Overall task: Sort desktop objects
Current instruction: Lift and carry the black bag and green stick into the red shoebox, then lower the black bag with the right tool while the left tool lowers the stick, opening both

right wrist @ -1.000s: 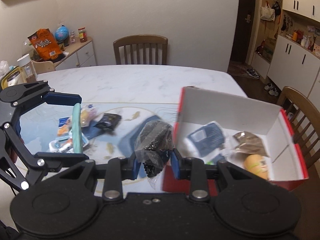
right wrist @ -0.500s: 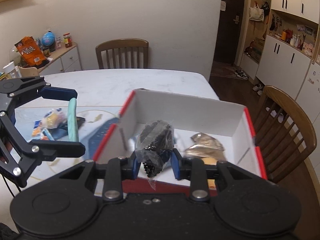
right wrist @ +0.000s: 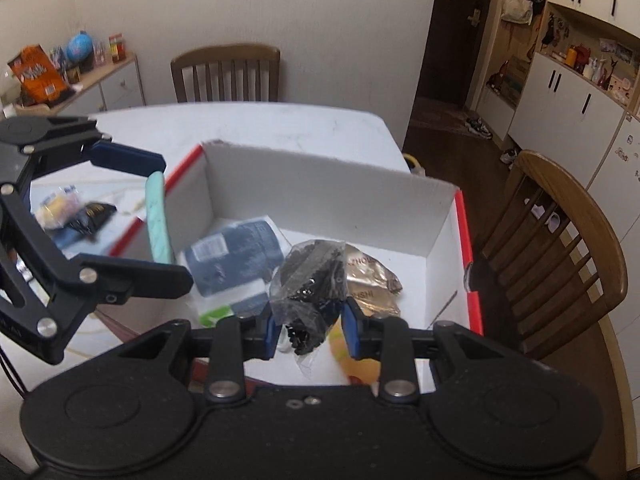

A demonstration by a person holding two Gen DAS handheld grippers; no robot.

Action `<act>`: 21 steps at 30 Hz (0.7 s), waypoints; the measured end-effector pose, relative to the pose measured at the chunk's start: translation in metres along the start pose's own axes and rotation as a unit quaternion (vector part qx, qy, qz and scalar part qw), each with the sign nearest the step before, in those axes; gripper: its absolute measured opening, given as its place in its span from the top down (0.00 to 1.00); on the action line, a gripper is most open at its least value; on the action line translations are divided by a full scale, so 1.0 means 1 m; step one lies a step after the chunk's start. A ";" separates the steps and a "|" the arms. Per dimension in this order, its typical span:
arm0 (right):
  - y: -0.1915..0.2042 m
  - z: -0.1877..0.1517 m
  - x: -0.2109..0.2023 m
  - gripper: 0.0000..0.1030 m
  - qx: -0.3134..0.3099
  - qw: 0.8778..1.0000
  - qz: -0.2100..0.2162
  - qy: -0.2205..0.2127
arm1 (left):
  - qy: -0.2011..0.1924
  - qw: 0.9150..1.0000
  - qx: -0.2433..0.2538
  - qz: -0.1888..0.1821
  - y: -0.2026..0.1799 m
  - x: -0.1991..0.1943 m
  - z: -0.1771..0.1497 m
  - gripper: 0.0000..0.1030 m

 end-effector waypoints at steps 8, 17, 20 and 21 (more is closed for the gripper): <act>-0.020 -0.004 0.025 0.70 0.013 0.999 0.029 0.038 | 0.044 0.999 0.020 0.003 -0.005 0.041 0.005 0.05; -0.025 -0.006 0.045 0.70 0.009 0.996 0.054 0.072 | 0.093 0.996 -0.010 0.000 0.006 0.072 0.003 0.05; -0.025 -0.005 0.052 0.70 0.002 0.994 0.057 0.089 | 0.102 0.995 -0.007 0.003 0.006 0.080 0.004 0.05; -0.026 -0.005 0.055 0.70 0.003 0.994 0.059 0.095 | 0.107 0.994 -0.006 0.003 0.006 0.083 0.005 0.05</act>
Point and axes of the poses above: each gripper's, at about its wrist camera, not at the fingertips, and x roughly the way its jaws point, y to its left, z to its top, the point moved 5 cm from there along x, roughly the way its jaws point, and after that the axes turned 10 degrees about z, right-handed, at the moved point
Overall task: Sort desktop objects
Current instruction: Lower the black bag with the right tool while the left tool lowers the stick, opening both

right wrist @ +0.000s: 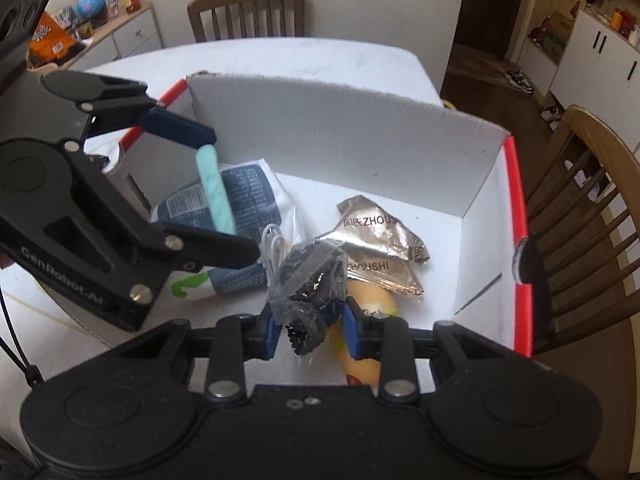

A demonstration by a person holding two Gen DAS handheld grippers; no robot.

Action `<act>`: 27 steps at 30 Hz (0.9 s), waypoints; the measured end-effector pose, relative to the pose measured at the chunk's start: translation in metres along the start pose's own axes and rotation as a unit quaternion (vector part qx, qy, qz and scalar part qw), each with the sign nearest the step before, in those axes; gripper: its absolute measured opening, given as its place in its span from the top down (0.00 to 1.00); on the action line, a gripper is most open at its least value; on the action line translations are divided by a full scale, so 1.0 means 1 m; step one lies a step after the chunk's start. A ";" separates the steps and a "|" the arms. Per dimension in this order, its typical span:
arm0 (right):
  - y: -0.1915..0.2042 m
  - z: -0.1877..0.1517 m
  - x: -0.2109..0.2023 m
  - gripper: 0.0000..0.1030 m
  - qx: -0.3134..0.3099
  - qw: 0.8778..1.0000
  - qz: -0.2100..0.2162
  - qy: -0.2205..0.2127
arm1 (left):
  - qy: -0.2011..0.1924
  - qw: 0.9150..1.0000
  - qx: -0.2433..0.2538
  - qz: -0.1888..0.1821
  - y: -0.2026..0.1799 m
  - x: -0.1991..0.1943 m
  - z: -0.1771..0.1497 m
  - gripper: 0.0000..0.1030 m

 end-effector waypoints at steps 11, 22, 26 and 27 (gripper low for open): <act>-0.003 -0.002 0.008 0.68 0.012 0.999 0.022 0.020 | 0.040 0.999 -0.019 -0.012 0.001 0.020 0.001 0.05; -0.002 -0.004 0.005 0.55 0.012 0.999 0.025 0.022 | 0.080 0.996 -0.031 -0.017 0.004 0.032 0.000 0.05; -0.001 -0.005 0.001 0.48 0.010 1.000 0.023 0.018 | 0.073 0.997 -0.036 -0.016 0.004 0.029 -0.002 0.05; -0.001 -0.004 0.000 0.47 0.011 1.000 0.024 0.016 | 0.071 0.997 -0.037 -0.015 0.004 0.027 -0.001 0.05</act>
Point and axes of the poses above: each gripper's, at about its wrist camera, not at the fingertips, and x roughly the way its jaws point, y to its left, z to its top, the point moved 5 cm from there along x, roughly the way its jaws point, and after that the axes turned 10 degrees about z, right-handed, at the moved point
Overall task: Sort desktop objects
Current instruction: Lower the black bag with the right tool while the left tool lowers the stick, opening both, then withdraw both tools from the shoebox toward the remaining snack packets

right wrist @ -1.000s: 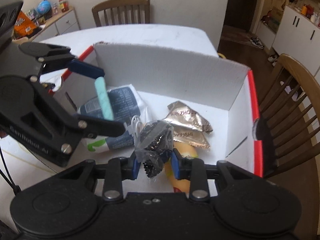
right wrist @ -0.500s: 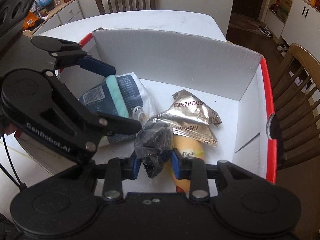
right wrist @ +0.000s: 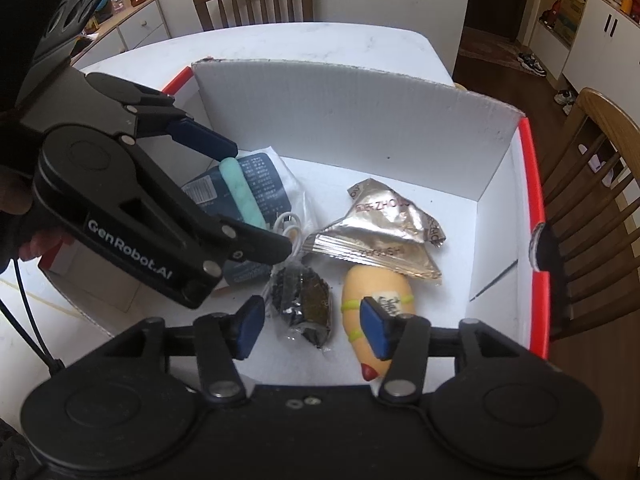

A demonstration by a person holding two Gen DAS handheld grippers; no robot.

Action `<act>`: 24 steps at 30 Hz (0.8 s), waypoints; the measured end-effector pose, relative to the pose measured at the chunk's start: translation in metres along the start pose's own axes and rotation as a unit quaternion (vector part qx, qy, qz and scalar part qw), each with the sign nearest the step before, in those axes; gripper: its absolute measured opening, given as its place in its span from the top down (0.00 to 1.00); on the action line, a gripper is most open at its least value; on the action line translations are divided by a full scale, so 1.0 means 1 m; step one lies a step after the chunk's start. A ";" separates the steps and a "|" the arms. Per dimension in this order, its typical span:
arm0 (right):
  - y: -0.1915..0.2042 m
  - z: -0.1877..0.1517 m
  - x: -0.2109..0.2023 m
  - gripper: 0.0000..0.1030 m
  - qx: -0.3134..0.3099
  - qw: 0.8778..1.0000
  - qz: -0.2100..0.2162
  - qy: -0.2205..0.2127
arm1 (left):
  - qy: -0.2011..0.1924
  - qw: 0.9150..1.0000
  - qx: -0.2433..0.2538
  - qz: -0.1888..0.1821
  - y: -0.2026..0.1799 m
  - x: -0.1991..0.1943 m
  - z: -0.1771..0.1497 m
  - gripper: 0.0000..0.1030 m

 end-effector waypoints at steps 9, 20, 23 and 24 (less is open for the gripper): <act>0.009 -0.002 -0.018 0.34 -0.018 1.000 -0.005 -0.023 | -0.015 1.000 0.011 0.007 -0.004 -0.016 -0.002 0.01; 0.013 -0.009 -0.044 0.31 -0.016 0.998 -0.013 -0.053 | -0.052 0.999 0.002 0.001 -0.006 -0.041 -0.004 0.00; 0.017 -0.010 -0.050 0.31 -0.018 0.998 -0.014 -0.060 | -0.063 0.998 0.003 0.003 -0.008 -0.051 -0.005 0.00; 0.018 -0.011 -0.051 0.31 -0.018 0.998 -0.014 -0.062 | -0.067 0.998 0.003 0.003 -0.009 -0.054 -0.006 0.00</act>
Point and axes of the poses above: each gripper's, at about its wrist camera, not at the fingertips, and x roughly the way its jaws point, y to its left, z to its top, the point moved 5 cm from there along x, roughly the way its jaws point, and after that the axes turned 10 degrees about z, right-handed, at the moved point
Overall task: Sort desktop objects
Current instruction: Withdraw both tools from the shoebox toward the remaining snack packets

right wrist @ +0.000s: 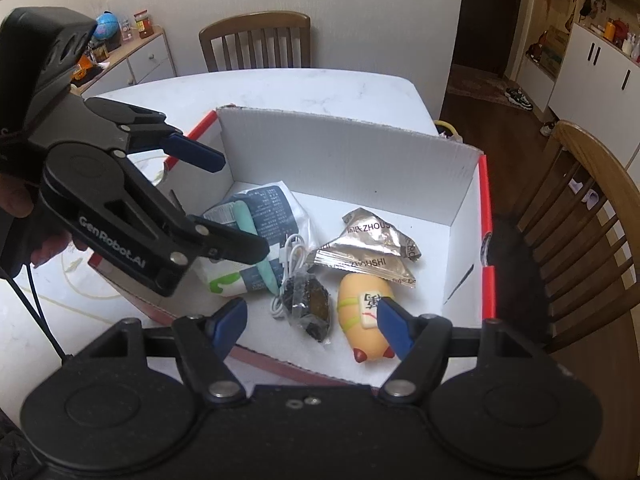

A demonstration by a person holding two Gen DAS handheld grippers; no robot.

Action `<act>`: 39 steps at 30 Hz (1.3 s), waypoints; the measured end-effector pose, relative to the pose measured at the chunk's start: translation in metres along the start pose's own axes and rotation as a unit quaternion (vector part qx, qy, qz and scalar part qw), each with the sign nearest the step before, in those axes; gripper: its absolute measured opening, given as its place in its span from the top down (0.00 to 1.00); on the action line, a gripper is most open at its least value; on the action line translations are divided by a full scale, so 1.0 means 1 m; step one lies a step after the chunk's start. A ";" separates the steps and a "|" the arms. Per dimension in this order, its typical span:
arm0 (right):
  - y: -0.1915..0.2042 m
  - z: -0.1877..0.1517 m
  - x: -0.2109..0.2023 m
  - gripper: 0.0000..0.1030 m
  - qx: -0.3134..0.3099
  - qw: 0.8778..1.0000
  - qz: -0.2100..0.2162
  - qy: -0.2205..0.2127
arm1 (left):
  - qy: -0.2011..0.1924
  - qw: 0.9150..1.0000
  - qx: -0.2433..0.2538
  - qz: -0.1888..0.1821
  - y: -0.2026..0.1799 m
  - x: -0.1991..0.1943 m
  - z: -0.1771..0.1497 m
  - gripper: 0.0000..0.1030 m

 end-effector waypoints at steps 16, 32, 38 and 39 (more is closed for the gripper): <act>0.044 0.001 -0.024 0.31 -0.013 0.999 0.007 -0.046 | -0.065 0.996 -0.036 0.045 0.015 -0.073 -0.020 0.00; 0.128 0.022 -0.004 0.31 -0.015 0.998 0.013 -0.067 | -0.123 0.987 -0.065 0.077 0.084 -0.151 -0.067 0.00; 0.160 0.033 0.015 0.31 -0.015 0.998 0.015 -0.067 | -0.134 0.985 -0.056 0.092 0.112 -0.172 -0.088 0.00; 0.165 0.035 0.018 0.31 -0.015 0.998 0.015 -0.067 | -0.134 0.985 -0.056 0.094 0.118 -0.175 -0.091 0.00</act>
Point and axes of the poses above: each gripper's, at about its wrist camera, not at the fingertips, and x roughly the way its jaws point, y to its left, z to its top, the point moved 5 cm from there along x, roughly the way its jaws point, and after that the axes turned 10 degrees about z, right-handed, at the moved point
